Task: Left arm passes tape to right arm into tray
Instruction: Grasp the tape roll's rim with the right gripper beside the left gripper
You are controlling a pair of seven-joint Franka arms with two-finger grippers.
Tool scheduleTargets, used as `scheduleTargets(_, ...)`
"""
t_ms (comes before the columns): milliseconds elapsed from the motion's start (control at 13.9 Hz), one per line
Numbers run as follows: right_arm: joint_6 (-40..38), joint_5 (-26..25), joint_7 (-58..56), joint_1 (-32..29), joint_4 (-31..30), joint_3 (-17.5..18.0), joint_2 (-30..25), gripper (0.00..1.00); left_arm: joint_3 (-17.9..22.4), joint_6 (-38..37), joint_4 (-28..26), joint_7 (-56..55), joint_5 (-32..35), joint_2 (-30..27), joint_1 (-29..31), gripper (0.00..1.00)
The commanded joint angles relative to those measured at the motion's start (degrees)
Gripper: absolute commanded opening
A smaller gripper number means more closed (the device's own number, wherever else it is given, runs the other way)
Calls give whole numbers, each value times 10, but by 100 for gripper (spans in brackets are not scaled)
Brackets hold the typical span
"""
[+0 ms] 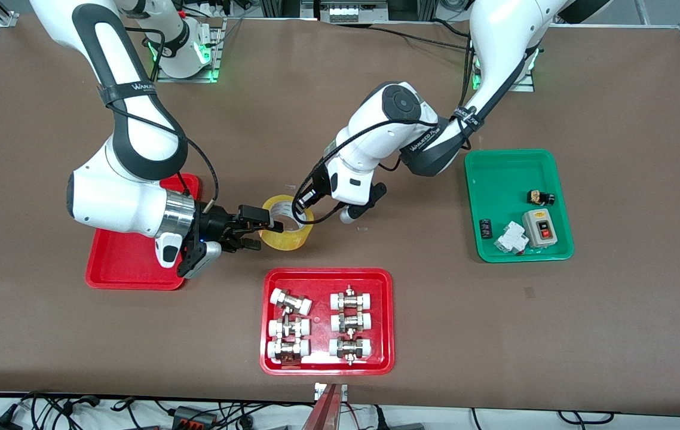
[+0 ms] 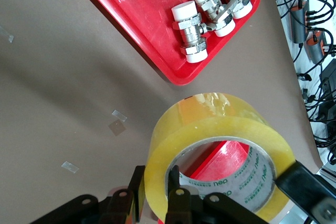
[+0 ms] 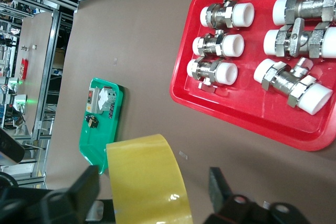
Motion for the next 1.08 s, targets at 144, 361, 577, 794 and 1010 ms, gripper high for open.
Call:
scheduleTargets(144, 2, 11, 0, 5, 14, -1, 6, 0, 0, 6, 14, 3, -7, 6, -4, 0)
scheduleTargets(361, -1, 12, 1, 3, 14, -1, 6, 0, 0, 6, 14, 3, -7, 6, -4, 1)
scheduleTargets(577, -1, 12, 13, 2, 16, -1, 4, 0, 0, 6, 15, 4, -7, 6, -2, 1)
scheduleTargets(794, -1, 12, 18, 2, 17, -2, 2, 0, 0, 7, 16, 6, -6, 6, -2, 1)
scheduleTargets(1010, 0, 11, 18, 3, 18, -2, 0, 0, 0, 9, 16, 6, -6, 6, 0, 7)
